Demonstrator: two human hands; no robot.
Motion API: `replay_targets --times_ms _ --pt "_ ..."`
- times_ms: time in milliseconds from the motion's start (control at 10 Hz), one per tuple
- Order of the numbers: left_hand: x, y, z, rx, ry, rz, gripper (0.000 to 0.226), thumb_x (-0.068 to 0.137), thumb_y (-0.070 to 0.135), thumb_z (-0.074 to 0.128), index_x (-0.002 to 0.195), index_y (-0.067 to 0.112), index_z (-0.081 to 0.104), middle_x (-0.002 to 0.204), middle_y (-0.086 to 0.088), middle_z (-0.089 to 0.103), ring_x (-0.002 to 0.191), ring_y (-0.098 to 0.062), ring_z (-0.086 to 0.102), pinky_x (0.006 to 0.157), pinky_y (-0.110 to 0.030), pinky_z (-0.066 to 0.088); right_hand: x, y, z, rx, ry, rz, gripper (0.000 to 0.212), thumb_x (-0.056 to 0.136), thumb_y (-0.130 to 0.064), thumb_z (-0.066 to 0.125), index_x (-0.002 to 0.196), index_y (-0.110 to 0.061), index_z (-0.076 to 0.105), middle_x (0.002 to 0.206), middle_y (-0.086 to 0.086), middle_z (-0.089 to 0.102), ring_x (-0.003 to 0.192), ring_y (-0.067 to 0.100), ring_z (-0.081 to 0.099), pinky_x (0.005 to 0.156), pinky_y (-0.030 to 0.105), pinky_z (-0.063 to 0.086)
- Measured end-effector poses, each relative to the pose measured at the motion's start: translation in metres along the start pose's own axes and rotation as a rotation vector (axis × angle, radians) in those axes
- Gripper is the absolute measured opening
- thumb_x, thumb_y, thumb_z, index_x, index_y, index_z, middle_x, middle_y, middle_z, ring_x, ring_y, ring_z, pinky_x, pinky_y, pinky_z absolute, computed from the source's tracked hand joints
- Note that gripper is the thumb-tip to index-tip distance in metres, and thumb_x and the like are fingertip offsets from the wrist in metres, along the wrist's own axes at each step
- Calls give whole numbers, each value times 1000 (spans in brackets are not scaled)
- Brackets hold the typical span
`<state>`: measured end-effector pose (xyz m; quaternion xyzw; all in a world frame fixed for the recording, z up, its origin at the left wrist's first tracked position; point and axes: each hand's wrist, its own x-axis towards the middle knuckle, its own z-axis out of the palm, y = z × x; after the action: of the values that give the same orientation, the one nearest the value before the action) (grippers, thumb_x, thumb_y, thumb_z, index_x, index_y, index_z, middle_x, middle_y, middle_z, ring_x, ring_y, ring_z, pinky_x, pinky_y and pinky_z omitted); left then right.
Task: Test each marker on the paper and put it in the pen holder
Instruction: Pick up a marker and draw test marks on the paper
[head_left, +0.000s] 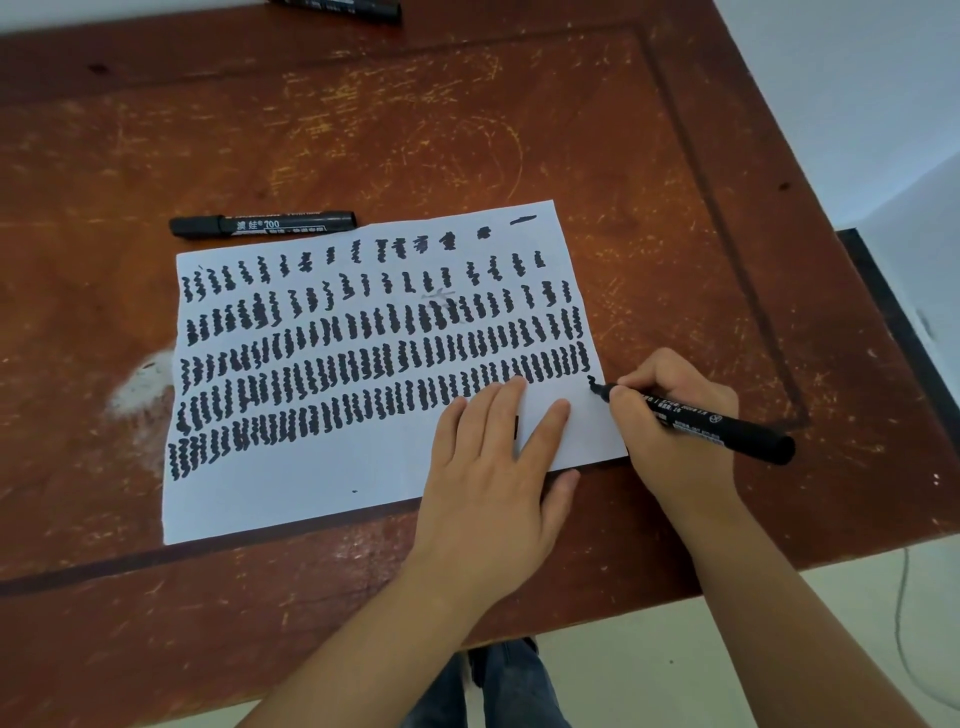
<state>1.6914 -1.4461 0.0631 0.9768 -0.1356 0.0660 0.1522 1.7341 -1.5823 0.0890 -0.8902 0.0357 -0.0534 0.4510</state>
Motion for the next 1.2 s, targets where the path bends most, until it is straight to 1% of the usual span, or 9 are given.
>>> replay_targets --times_ms 400,500,600,700,800,900,1000,1100,1200 --pt "0 0 1 8 13 5 47 86 40 37 122 15 53 121 -20 56 114 -29 36 101 -42 22 0 4 -2 22 -23 0 22 68 -16 45 63 4 52 50 -4 43 54 -6 50 46 10 37" --pt "0 0 1 5 15 9 47 86 40 38 123 15 53 121 -20 56 115 -29 36 101 -42 22 1 4 -2 46 -7 -47 26 68 -20 46 59 4 51 47 -5 42 49 2 48 41 13 33" --pt "-1 0 1 7 8 6 47 86 40 38 123 15 53 121 -20 56 115 -29 36 100 -42 22 2 9 1 76 31 -121 32 63 -26 39 53 3 48 44 -4 41 47 12 42 37 16 26" --pt "0 -1 1 -1 0 4 47 86 40 38 122 15 53 121 -21 56 114 -29 36 100 -42 23 2 11 2 87 36 -153 33 63 -25 39 52 5 46 42 2 39 47 15 41 37 17 25" --pt "0 -1 1 0 -18 -3 47 86 40 37 122 14 53 121 -20 56 114 -29 36 100 -42 22 2 12 1 109 2 -177 31 64 -22 40 50 5 45 41 5 39 44 18 38 37 17 24" --pt "0 0 -1 -26 -26 -21 48 92 40 29 123 11 52 121 -19 56 115 -28 36 100 -41 23 2 16 -1 247 -36 -136 23 66 -24 43 51 -7 47 44 0 44 43 10 40 41 13 26" --pt "1 -1 -1 -86 10 -13 45 94 28 26 121 3 51 118 -20 57 114 -28 37 100 -39 26 1 15 -4 298 -31 -106 10 66 -28 46 56 -26 47 51 -8 54 44 5 45 41 11 30" --pt "-1 -2 2 -122 62 0 39 84 12 35 116 -3 51 114 -23 58 112 -30 38 101 -39 26 0 8 -6 294 17 -45 12 67 -20 55 64 -30 47 53 -8 50 49 -1 50 42 9 35" --pt "2 -3 0 -186 76 -36 40 79 3 31 117 2 44 113 -22 59 112 -28 38 103 -38 22 1 4 -6 339 41 -4 17 68 -17 57 70 -31 48 59 -9 56 53 -5 52 45 8 39"
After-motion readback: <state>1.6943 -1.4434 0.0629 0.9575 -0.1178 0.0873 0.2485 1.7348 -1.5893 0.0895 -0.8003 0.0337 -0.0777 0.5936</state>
